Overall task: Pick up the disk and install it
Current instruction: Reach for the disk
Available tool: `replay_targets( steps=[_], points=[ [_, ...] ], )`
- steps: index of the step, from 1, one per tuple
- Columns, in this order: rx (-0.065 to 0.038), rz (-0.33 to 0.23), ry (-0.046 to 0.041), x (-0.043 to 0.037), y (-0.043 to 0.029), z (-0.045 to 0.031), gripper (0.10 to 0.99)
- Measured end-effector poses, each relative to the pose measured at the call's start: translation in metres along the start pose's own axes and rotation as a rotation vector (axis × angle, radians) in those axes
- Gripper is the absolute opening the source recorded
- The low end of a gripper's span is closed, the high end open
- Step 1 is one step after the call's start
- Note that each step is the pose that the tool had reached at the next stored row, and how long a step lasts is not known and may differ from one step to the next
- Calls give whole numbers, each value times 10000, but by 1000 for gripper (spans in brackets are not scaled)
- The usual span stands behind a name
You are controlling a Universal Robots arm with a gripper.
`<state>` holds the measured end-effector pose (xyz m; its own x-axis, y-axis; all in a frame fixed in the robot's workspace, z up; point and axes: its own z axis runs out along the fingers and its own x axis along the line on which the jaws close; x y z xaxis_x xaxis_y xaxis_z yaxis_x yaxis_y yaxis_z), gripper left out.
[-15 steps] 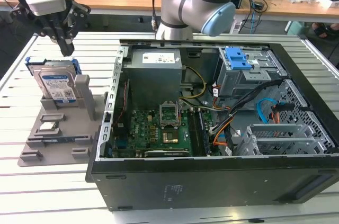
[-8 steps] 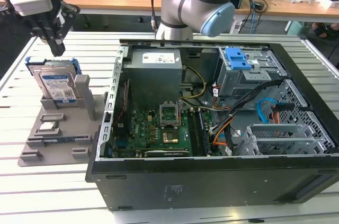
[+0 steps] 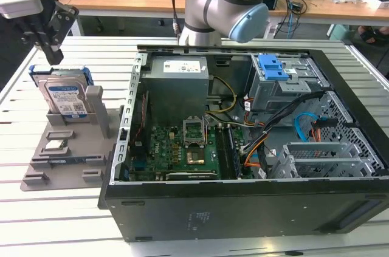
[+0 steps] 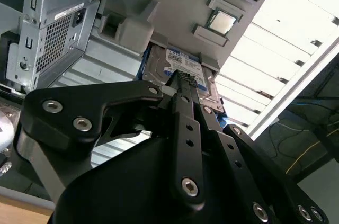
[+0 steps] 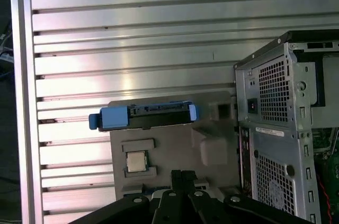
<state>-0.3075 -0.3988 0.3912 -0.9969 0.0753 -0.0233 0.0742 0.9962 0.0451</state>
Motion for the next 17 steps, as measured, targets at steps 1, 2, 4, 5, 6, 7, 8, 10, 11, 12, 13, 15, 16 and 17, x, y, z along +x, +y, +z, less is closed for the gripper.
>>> replay_targets(
  steps=[1, 2, 4, 5, 6, 7, 8, 10, 11, 12, 13, 15, 16, 17],
  points=[
    [0, -1, 0, 42, -3, 0, 102],
    [0, -2, 0, 80, -6, 1, 102],
    [0, -1, 0, 126, -10, 1, 102],
    [1, -1, 0, 146, -11, 1, 102],
    [0, 0, 0, 174, -13, 1, 102],
    [0, 0, 0, 191, -14, 1, 102],
    [1, 0, 0, 216, -16, 1, 102],
    [1, 0, 0, 257, -19, 1, 102],
    [1, -1, 0, 277, -21, 1, 102],
    [0, -1, 0, 311, -24, 1, 102],
    [1, -1, 0, 326, -25, 1, 102],
    [0, 0, -1, 365, -28, 1, 102],
    [1, 0, 0, 373, -28, 1, 102],
    [0, -1, 0, 383, -28, 1, 102]
  ],
)
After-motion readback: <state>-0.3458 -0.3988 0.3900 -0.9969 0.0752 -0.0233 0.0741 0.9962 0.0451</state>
